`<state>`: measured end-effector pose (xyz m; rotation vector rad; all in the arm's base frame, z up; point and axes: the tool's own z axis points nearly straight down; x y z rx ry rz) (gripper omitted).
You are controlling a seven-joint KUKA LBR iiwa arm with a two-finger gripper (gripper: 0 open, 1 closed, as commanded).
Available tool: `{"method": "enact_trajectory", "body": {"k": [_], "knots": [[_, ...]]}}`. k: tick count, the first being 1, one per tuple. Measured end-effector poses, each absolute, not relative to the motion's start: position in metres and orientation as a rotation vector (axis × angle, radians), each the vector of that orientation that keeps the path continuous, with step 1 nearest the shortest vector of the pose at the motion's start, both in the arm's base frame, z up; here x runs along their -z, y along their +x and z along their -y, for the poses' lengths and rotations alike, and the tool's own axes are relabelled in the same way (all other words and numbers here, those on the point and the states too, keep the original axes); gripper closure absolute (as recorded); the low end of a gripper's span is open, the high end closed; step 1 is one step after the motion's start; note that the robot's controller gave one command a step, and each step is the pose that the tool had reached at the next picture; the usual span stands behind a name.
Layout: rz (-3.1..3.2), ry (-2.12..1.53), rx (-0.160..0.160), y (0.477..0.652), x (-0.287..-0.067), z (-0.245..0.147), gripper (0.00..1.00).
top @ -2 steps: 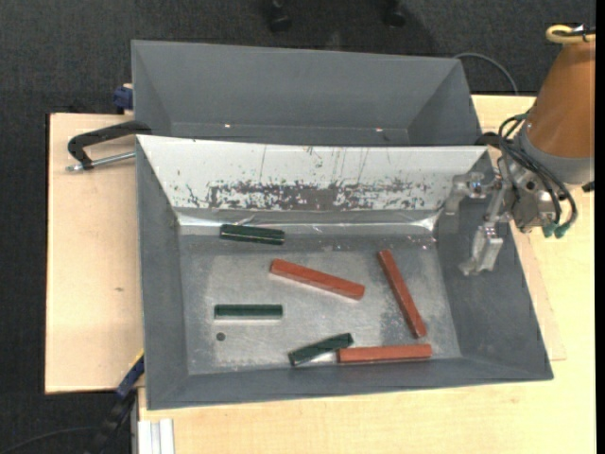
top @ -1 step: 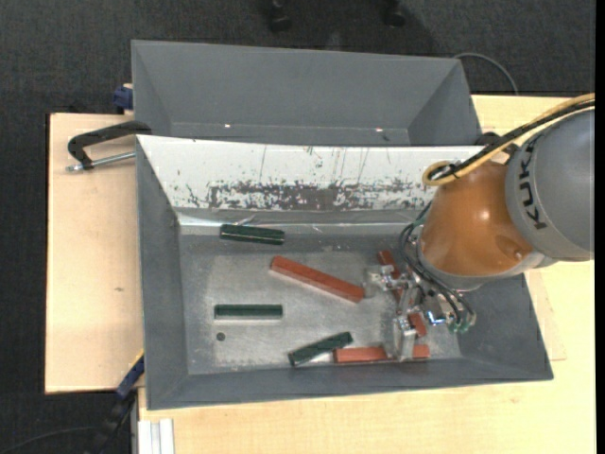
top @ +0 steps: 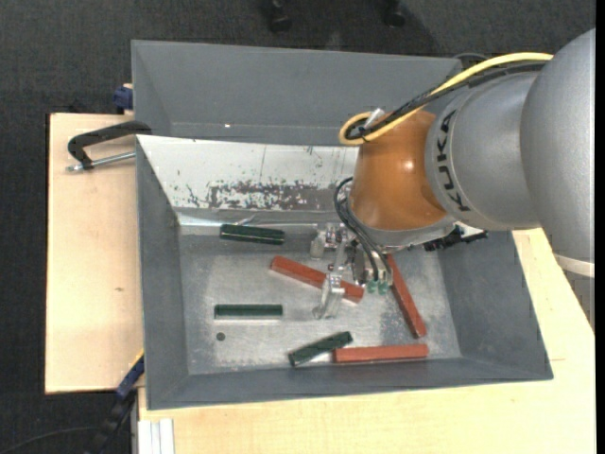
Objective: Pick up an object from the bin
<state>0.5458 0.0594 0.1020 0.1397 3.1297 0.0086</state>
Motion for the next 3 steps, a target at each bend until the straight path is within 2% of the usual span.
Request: {"method": "enact_trajectory", "body": {"k": [1, 2, 3], "knots": [[-3.128, 0.197, -0.005, 0.566, -0.112, -0.07, 0.0], [-3.107, 0.482, -0.001, 0.562, -0.07, -0.059, 0.0], [-3.105, 0.478, -0.002, 0.563, -0.07, -0.06, 0.0]]}}
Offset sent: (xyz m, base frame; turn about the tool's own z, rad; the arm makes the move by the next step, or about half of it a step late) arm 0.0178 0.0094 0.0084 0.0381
